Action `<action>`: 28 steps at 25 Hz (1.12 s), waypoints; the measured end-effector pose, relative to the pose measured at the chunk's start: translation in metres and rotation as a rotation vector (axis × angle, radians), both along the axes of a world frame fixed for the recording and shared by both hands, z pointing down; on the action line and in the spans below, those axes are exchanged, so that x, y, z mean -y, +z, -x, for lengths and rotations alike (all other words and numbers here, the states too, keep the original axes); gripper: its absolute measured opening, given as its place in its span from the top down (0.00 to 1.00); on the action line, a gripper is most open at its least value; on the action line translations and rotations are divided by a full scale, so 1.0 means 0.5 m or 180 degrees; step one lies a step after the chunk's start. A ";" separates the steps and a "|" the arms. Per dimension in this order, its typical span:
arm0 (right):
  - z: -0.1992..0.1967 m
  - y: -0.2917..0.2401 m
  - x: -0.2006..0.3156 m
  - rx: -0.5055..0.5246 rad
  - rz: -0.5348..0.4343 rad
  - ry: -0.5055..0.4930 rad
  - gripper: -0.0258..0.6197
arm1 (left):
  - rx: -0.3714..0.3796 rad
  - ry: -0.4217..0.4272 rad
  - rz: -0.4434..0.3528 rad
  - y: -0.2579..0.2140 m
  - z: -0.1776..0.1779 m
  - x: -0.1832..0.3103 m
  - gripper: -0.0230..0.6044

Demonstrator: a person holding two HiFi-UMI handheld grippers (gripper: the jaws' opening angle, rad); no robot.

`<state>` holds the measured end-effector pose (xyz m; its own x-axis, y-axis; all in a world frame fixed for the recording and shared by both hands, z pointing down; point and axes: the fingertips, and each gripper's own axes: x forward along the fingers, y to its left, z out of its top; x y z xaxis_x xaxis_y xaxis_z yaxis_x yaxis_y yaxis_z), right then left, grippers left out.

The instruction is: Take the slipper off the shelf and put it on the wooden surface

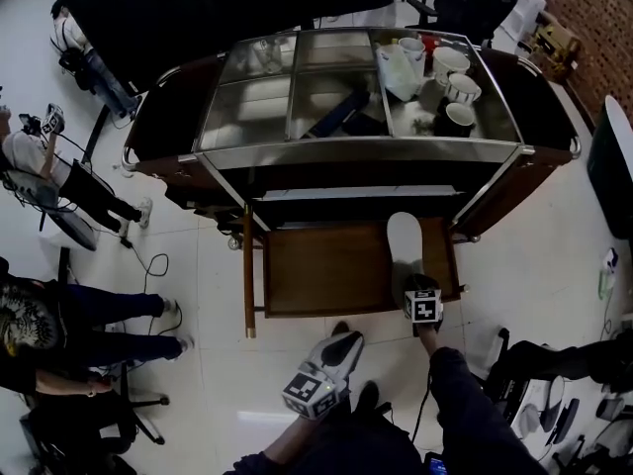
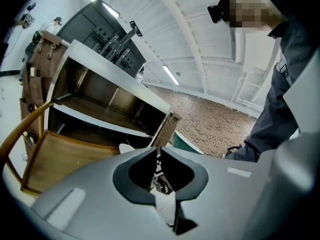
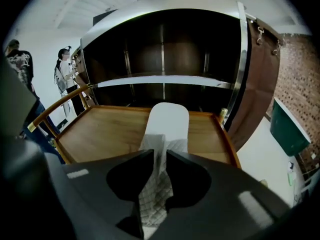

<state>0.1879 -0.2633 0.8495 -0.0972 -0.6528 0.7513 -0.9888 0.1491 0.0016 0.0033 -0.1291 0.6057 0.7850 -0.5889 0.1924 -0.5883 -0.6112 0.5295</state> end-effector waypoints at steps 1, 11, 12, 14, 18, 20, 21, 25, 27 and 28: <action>0.005 -0.013 -0.003 0.0010 -0.0023 0.0018 0.81 | 0.0013 -0.0009 -0.0021 0.001 0.009 -0.008 0.92; 0.125 -0.421 -0.364 0.0805 -0.1095 -0.0535 0.92 | 0.0045 0.0019 -0.0322 -0.063 0.023 -0.182 0.92; 0.127 -0.443 -0.430 0.0843 -0.1136 -0.0546 0.94 | 0.0024 0.0008 -0.0294 -0.063 0.020 -0.223 0.92; 0.121 -0.468 -0.543 0.0861 -0.1169 -0.0501 0.96 | -0.0024 -0.0039 -0.0229 -0.055 0.012 -0.296 0.92; 0.111 -0.488 -0.657 0.0947 -0.1203 -0.0373 0.98 | -0.0071 -0.0075 -0.0151 -0.043 -0.010 -0.377 0.92; 0.118 -0.499 -0.688 0.0993 -0.1251 -0.0378 0.98 | -0.0039 -0.0010 -0.0219 -0.052 -0.027 -0.401 0.92; 0.120 -0.504 -0.698 0.1000 -0.1285 -0.0389 0.98 | -0.0033 0.0033 -0.0270 -0.060 -0.039 -0.410 0.92; 0.125 -0.518 -0.727 0.1094 -0.1359 -0.0393 0.98 | -0.0047 0.0189 -0.0420 -0.094 -0.082 -0.452 0.92; 0.132 -0.529 -0.736 0.1146 -0.1412 -0.0407 0.98 | -0.0041 0.0226 -0.0434 -0.105 -0.093 -0.473 0.92; 0.135 -0.536 -0.741 0.1184 -0.1440 -0.0405 0.98 | -0.0037 0.0234 -0.0425 -0.108 -0.096 -0.484 0.92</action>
<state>0.1203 0.1071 0.5816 -0.3989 -0.8659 0.3020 -0.9096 0.3317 -0.2504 0.0513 0.1127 0.5517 0.8287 -0.5494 0.1070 -0.5336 -0.7179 0.4471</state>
